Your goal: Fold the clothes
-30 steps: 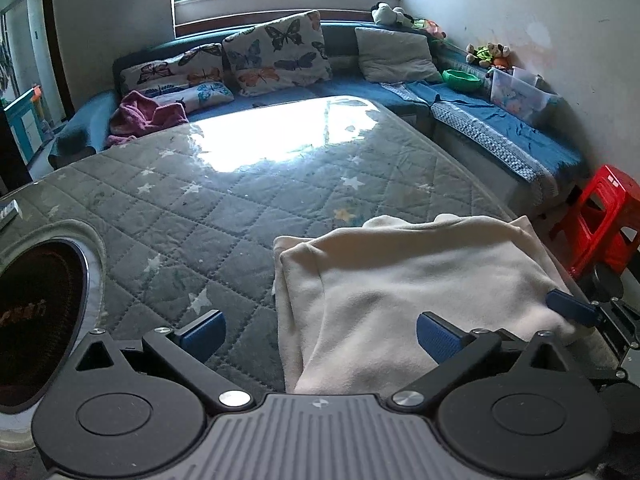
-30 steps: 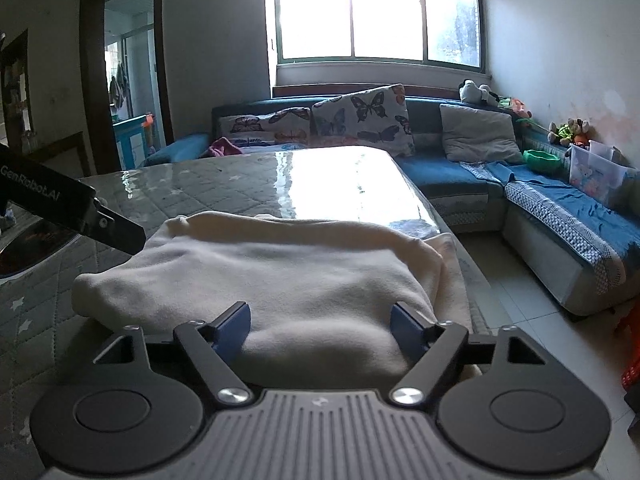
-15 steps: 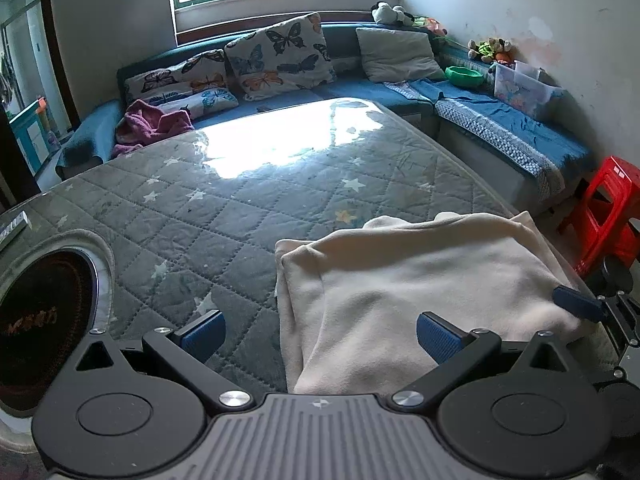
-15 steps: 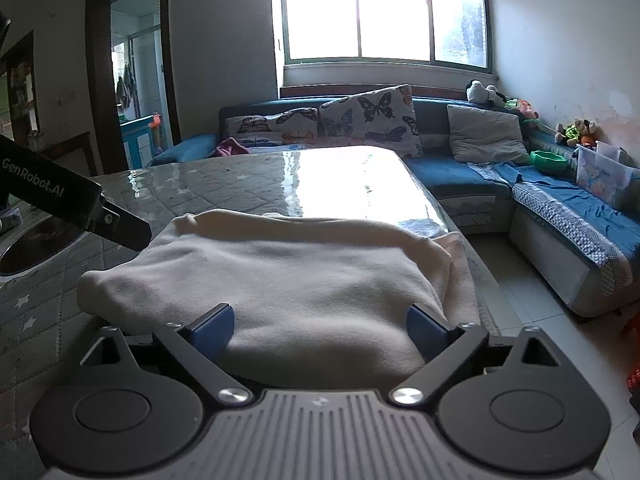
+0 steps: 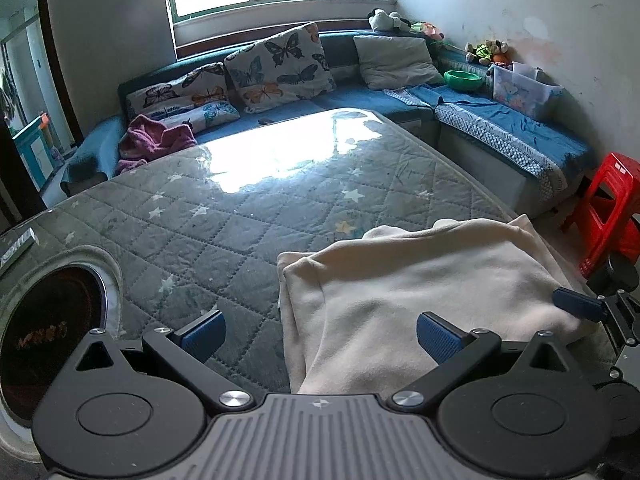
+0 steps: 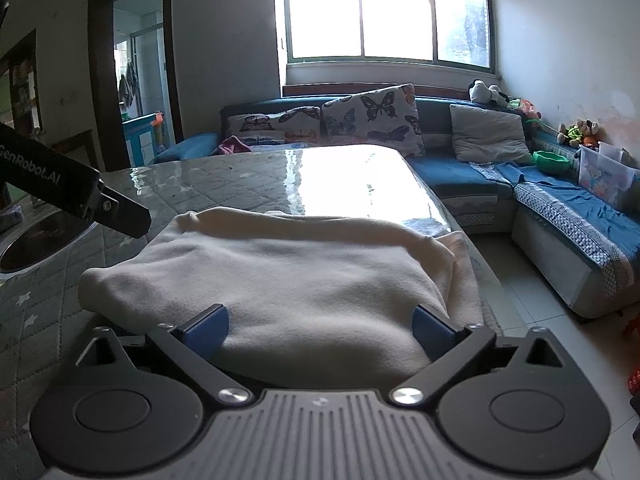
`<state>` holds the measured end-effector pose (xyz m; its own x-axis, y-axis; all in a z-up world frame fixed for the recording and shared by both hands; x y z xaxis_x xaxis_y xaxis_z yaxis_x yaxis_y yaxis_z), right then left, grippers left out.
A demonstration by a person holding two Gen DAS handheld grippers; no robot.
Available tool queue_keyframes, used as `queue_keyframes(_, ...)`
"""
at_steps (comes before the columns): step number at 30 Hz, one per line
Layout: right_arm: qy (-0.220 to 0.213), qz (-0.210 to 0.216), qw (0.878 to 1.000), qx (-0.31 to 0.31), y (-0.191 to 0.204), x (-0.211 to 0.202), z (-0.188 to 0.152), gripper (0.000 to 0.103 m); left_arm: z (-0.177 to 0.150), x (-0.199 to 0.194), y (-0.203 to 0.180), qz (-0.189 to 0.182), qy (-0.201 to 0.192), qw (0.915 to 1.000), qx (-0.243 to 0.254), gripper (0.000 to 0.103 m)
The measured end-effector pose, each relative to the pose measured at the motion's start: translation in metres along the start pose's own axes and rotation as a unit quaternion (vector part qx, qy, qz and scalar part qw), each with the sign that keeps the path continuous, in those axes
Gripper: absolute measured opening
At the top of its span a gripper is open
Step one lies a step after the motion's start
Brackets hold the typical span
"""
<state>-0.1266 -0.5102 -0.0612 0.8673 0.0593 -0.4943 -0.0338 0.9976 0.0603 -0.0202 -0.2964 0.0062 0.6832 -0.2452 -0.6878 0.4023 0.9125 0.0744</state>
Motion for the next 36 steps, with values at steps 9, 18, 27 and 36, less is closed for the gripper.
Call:
queue_keyframes(9, 0.001, -0.001, 1.0, -0.003, 0.002, 0.0, -0.001, 0.102, 0.001, -0.004, -0.002, 0.001, -0.007, 0.9999, 0.008, 0.103)
queue_keyframes(18, 0.001, -0.001, 1.0, -0.003, 0.002, 0.001, -0.001, 0.103, 0.003, -0.008, -0.006, -0.002, -0.012, 0.9998, 0.013, 0.103)
queue_keyframes(27, 0.001, -0.001, 1.0, -0.002, 0.002, 0.002, 0.0, 0.103, 0.006, -0.01, -0.01, -0.007, -0.014, 0.9998, 0.014, 0.103)
queue_keyframes(36, 0.002, -0.001, 1.0, -0.001, 0.003, 0.001, -0.001, 0.103, 0.004, -0.01, -0.011, -0.012, -0.011, 0.9998, 0.013, 0.103)
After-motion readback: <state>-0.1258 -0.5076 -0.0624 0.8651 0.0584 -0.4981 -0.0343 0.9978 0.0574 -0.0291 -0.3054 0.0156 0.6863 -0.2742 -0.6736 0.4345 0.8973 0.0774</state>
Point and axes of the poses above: each gripper's, at about its wrist camera, not at the fingertips, and x roughly the way its jaws point, y to its left, z to its top, the point moved 10 cm from there along x, roughly the way its jaws point, and after that the axes turned 2 degrees about -y, right-handed, at the moved point
